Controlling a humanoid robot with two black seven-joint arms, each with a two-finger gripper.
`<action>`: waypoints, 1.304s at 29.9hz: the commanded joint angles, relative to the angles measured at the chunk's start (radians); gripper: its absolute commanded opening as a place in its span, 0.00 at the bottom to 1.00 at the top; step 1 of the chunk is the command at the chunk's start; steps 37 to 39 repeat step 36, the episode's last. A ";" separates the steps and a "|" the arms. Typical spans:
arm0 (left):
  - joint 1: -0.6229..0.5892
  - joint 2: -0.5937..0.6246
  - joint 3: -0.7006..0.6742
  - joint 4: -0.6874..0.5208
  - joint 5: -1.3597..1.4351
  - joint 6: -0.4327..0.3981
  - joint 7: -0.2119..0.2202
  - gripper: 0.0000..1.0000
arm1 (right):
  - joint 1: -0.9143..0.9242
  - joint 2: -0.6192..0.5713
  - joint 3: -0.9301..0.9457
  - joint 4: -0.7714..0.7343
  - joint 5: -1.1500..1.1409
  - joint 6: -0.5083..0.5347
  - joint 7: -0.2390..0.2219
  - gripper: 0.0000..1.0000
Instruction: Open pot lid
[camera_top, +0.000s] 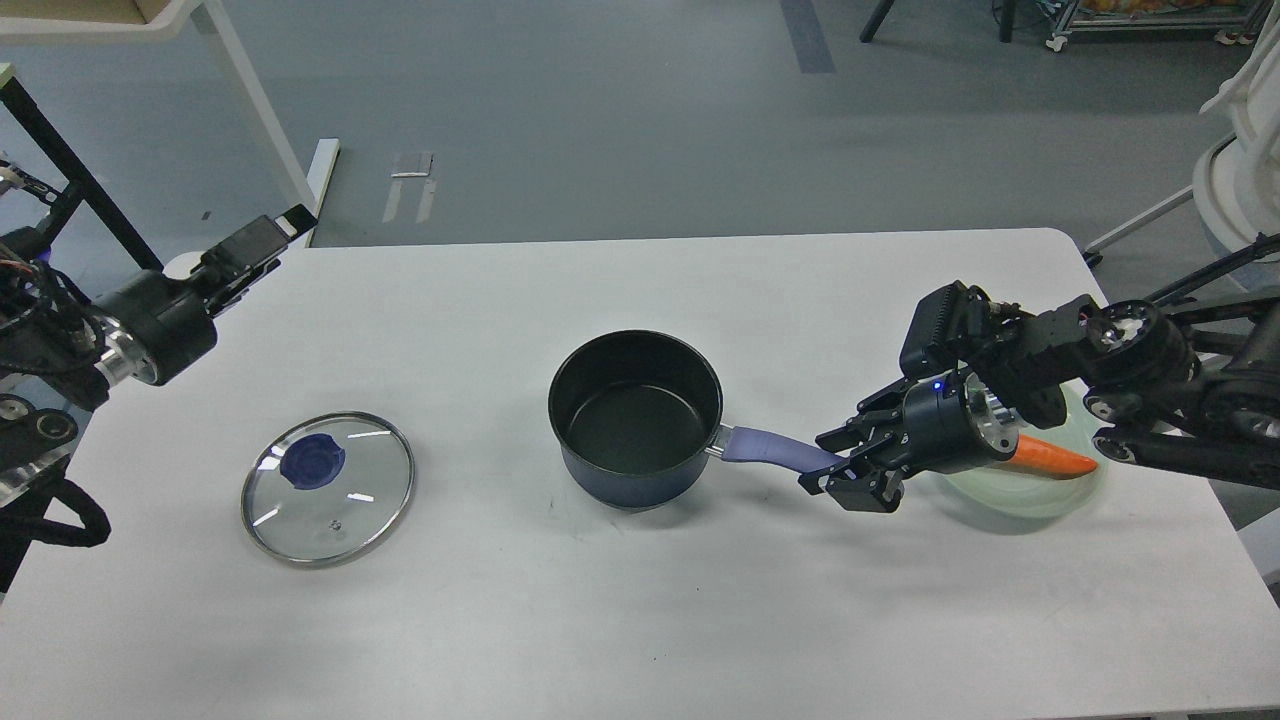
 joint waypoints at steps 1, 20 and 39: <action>0.005 -0.010 0.003 0.001 -0.161 -0.062 0.000 0.99 | 0.060 -0.071 0.014 0.040 0.109 -0.001 0.000 0.99; 0.075 -0.254 -0.054 0.096 -0.505 -0.056 0.000 0.99 | -0.465 -0.297 0.554 -0.010 1.261 -0.009 0.000 0.99; 0.261 -0.403 -0.384 0.185 -0.565 -0.205 0.000 0.99 | -0.832 -0.010 0.944 -0.098 1.533 -0.044 0.000 0.99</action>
